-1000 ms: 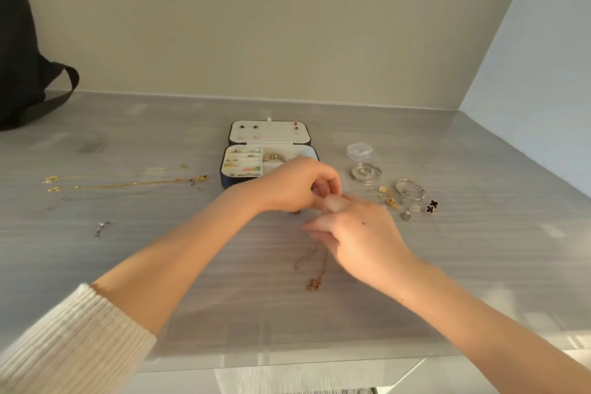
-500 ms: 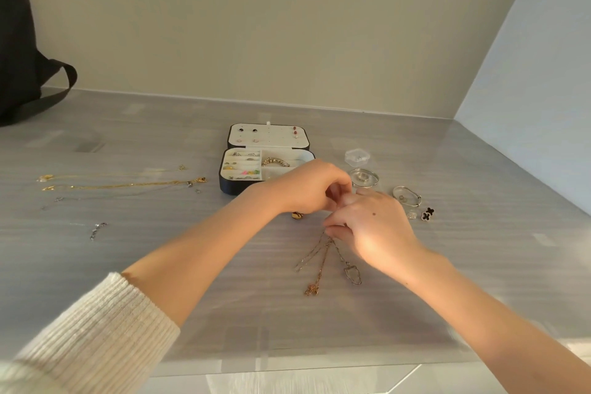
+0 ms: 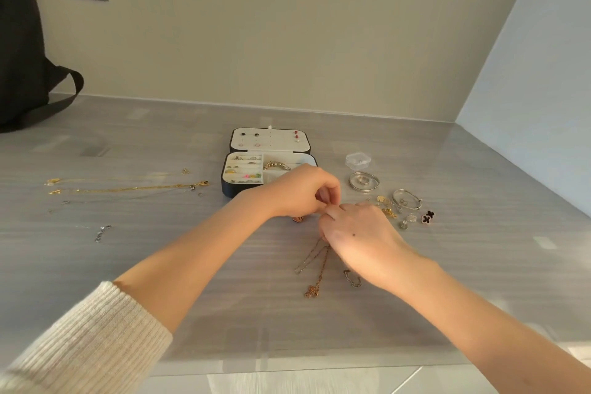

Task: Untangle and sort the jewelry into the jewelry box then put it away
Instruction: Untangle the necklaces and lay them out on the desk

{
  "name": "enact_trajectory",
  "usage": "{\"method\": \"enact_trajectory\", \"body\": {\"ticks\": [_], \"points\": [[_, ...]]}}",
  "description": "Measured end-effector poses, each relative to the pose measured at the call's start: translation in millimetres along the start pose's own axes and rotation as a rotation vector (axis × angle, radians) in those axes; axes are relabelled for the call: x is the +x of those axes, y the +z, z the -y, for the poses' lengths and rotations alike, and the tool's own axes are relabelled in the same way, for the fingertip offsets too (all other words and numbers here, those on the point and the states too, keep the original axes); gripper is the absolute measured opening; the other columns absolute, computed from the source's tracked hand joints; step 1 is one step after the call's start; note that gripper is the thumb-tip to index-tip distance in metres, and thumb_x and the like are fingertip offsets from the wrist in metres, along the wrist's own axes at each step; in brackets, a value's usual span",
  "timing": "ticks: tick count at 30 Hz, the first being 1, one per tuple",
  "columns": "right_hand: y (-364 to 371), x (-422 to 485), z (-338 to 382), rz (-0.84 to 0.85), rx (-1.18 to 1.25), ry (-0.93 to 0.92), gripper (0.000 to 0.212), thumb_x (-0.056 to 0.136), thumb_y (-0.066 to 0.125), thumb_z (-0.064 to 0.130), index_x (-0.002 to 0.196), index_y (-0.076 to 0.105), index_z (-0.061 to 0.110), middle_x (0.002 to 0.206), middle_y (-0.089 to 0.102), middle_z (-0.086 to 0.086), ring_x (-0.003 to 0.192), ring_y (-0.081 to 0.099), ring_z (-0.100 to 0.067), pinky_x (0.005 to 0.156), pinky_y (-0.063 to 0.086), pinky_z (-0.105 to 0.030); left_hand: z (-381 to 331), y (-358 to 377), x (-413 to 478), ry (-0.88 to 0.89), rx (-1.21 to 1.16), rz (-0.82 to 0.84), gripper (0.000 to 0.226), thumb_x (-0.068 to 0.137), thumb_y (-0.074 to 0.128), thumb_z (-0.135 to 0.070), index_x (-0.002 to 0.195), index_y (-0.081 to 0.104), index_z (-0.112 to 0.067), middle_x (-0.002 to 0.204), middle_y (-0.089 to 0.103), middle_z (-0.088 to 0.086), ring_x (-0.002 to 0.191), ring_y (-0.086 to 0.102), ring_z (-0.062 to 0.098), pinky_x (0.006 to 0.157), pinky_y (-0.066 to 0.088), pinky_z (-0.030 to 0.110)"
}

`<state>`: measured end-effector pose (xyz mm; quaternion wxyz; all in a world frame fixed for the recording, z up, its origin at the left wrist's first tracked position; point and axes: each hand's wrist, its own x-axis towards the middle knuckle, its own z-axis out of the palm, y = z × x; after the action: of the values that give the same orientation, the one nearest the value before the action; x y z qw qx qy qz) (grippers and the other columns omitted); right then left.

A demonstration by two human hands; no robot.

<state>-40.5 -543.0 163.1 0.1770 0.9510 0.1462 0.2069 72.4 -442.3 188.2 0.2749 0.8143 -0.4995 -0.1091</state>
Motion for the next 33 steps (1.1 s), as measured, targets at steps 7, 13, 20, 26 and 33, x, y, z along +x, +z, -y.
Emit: {"method": "enact_trajectory", "body": {"ticks": [7, 13, 20, 26, 33], "points": [[3.1, -10.8, -2.1, -0.114, 0.306, 0.130, 0.012, 0.071, 0.070, 0.014, 0.073, 0.058, 0.015, 0.073, 0.057, 0.003, 0.052, 0.054, -0.019, 0.042, 0.035, -0.023, 3.4, -2.2, -7.7, 0.008, -0.020, -0.030, 0.011, 0.078, 0.069, -0.004, 0.088, 0.067, -0.009, 0.073, 0.061, -0.005, 0.063, 0.054, 0.002, 0.055, 0.040, 0.006], [-21.8, -6.8, -3.3, -0.092, 0.864, 0.364, 0.017, 0.094, 0.048, 0.016, 0.083, 0.048, 0.028, 0.072, 0.053, 0.021, 0.069, 0.053, 0.003, 0.063, 0.036, -0.012, -0.4, -2.6, -16.8, 0.022, -0.005, -0.021, 0.015, 0.082, 0.064, -0.010, 0.069, 0.061, -0.016, 0.059, 0.052, -0.014, 0.051, 0.049, -0.007, 0.051, 0.034, 0.008], [-46.4, -5.2, -8.3, -0.140, 1.234, 0.353, 0.018, 0.098, 0.040, 0.006, 0.084, 0.047, 0.016, 0.079, 0.068, 0.004, 0.081, 0.063, -0.008, 0.076, 0.049, -0.021, 2.9, 3.0, -28.4, -0.028, -0.069, -0.058, 0.028, 0.084, 0.065, -0.017, 0.062, 0.056, -0.032, 0.063, 0.057, -0.013, 0.058, 0.049, -0.004, 0.058, 0.037, 0.008], [-62.5, -14.7, -18.2, -0.330, 1.209, 0.368, 0.020, 0.098, 0.040, 0.007, 0.083, 0.043, 0.021, 0.072, 0.062, 0.000, 0.073, 0.061, -0.010, 0.066, 0.041, -0.009, 8.1, 3.4, -41.0, -0.075, -0.046, -0.068, 0.006, 0.086, 0.062, -0.019, 0.082, 0.066, -0.018, 0.071, 0.066, -0.008, 0.067, 0.056, 0.001, 0.061, 0.039, 0.008], [-67.5, -30.2, -30.5, -0.407, 1.268, 0.394, 0.013, 0.096, 0.038, 0.015, 0.085, 0.044, 0.017, 0.068, 0.058, -0.002, 0.069, 0.059, -0.025, 0.068, 0.046, -0.018, 4.9, -0.6, -59.3, -0.103, -0.072, -0.086, 0.010, 0.089, 0.059, -0.018, 0.082, 0.065, -0.017, 0.068, 0.067, -0.006, 0.067, 0.055, -0.002, 0.062, 0.038, 0.006]]}}
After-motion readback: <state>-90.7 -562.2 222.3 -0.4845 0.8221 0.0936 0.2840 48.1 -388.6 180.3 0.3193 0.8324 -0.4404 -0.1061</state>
